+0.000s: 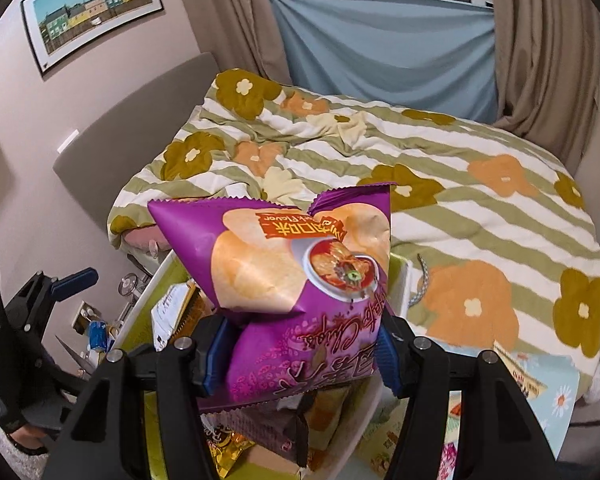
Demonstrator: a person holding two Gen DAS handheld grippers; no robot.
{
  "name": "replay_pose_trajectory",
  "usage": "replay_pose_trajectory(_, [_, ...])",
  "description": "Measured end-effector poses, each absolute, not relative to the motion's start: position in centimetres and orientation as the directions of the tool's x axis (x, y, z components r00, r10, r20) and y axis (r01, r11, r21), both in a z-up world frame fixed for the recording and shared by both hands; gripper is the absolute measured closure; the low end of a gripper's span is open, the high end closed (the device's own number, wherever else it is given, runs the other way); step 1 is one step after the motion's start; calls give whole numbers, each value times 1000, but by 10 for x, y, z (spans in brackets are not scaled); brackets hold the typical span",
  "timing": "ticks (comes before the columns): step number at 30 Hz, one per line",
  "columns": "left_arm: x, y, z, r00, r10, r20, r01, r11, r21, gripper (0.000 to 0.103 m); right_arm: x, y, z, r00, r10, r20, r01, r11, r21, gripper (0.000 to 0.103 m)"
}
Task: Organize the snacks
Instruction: 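Carry both bags into the cardboard box and open both tools, then move both tools back from the box toward the remaining snacks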
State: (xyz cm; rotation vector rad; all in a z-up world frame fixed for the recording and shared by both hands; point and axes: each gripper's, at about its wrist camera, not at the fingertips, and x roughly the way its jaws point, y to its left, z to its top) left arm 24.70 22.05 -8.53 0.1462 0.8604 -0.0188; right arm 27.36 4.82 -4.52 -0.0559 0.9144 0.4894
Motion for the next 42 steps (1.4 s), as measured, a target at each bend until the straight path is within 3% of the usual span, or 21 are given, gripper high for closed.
replay_pose_trajectory(6, [250, 230, -89, 641, 55, -766, 42, 993, 106, 0, 288, 71, -55, 492, 368, -789, -467, 876, 117, 44])
replay_pose_trajectory(7, [251, 230, -90, 637, 58, -769, 37, 994, 106, 0, 289, 73, -58, 488, 372, -790, -471, 874, 121, 37])
replay_pose_trajectory(10, [251, 232, -94, 627, 59, -777, 32, 994, 101, 0, 287, 73, -62, 504, 403, -764, -475, 868, 145, 0])
replay_pose_trajectory(19, [244, 230, -98, 620, 53, -783, 34, 995, 95, 0, 272, 61, -68, 534, 400, -745, -455, 879, 145, 0])
replay_pose_trajectory(29, [224, 212, -63, 677, 25, -736, 69, 993, 97, 0, 241, 37, -30, 595, 384, -706, -419, 898, 136, 0])
replay_pose_trajectory(42, [180, 148, -34, 698, -129, -705, 226, 973, 46, 0, 162, -52, 10, 677, 272, -684, -262, 957, 121, 0])
